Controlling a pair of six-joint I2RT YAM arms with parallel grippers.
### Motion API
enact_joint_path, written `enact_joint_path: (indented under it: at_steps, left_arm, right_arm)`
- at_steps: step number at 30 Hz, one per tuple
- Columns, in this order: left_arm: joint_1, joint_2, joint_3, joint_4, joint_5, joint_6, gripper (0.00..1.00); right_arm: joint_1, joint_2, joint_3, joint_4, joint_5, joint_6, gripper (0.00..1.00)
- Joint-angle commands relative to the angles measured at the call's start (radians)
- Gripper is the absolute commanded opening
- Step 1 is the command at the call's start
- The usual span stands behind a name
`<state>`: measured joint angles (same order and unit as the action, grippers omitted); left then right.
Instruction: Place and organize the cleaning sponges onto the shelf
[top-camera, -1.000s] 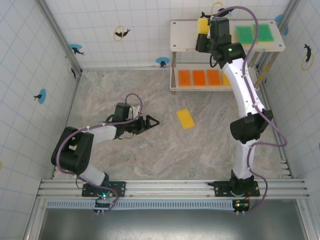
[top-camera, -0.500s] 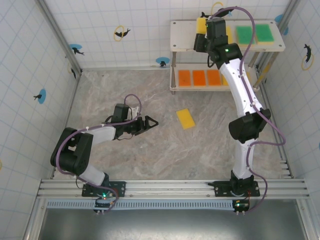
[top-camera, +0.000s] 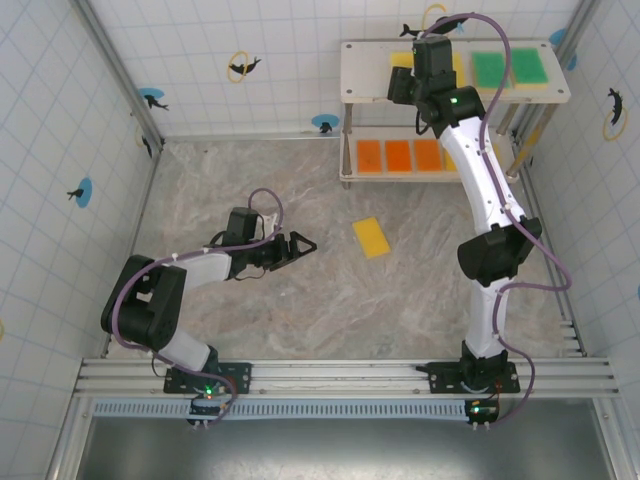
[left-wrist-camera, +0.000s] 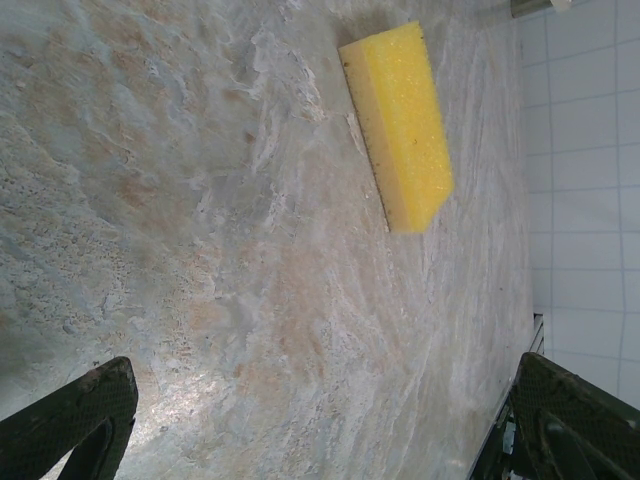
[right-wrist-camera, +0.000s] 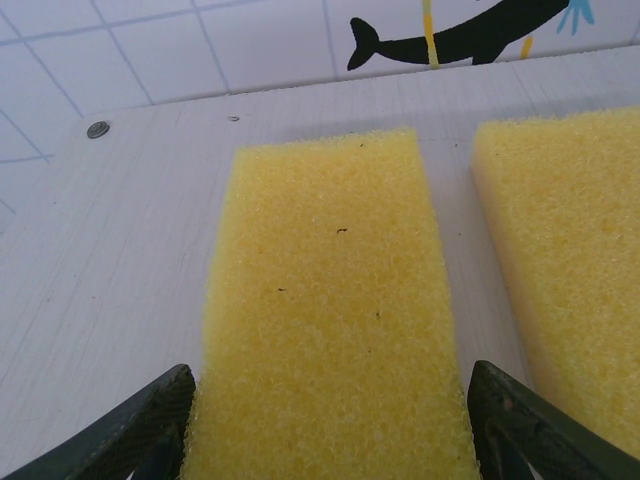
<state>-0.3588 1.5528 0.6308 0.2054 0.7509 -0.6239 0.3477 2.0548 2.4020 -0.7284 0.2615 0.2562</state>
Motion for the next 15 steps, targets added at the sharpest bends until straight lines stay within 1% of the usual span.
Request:
enact_joint_path:
  at_steps: [1, 15]
  left_arm:
    - [0.009, -0.021, 0.003, -0.017, 0.018, 0.03, 0.98]
    - [0.009, -0.02, 0.009, -0.02, 0.019, 0.029, 0.98]
  right_arm:
    - [0.004, 0.01, -0.001, 0.045, 0.01, -0.005, 0.73]
    - [0.013, 0.018, -0.009, 0.051, 0.024, 0.003, 0.69]
